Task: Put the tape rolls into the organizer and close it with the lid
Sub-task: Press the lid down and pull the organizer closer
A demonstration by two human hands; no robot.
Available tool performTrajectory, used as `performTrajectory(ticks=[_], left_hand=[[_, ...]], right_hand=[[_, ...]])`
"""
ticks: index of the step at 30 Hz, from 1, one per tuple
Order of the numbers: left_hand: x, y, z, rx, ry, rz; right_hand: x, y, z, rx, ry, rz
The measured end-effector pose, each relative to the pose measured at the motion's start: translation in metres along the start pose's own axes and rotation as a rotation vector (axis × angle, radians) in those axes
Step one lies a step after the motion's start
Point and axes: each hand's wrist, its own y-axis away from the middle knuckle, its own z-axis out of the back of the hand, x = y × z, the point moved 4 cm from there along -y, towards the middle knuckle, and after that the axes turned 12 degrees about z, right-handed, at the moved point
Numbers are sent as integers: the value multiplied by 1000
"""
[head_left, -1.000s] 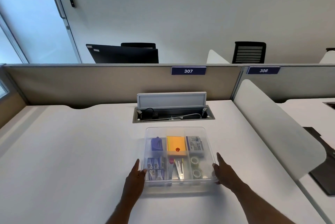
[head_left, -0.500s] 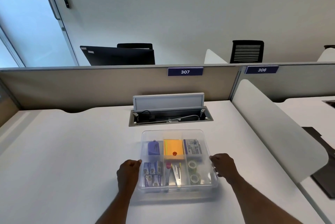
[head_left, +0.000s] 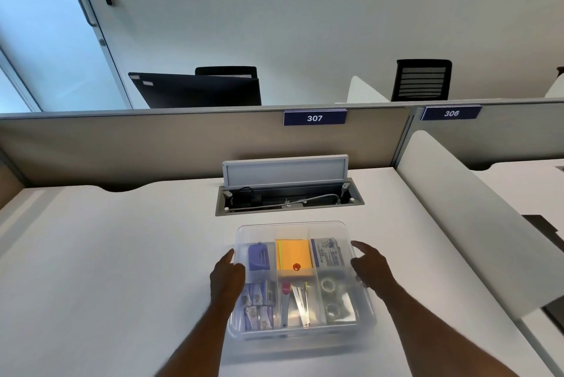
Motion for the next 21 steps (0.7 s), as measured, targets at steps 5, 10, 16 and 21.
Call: performTrajectory(ticks=[5, 10, 16, 21], left_hand=[[-6, -15, -6, -41, -32, -13], [-10, -24, -7, -203, -53, -32], [-18, -39, -9, -221, -127, 14], [-29, -51, -19, -158, -57, 16]], right_hand=[[10, -9, 1, -167, 166, 45], [16, -29, 0, -197, 237, 16], [14, -47, -17, 39, 140, 24], [14, -58, -23, 122, 138, 87]])
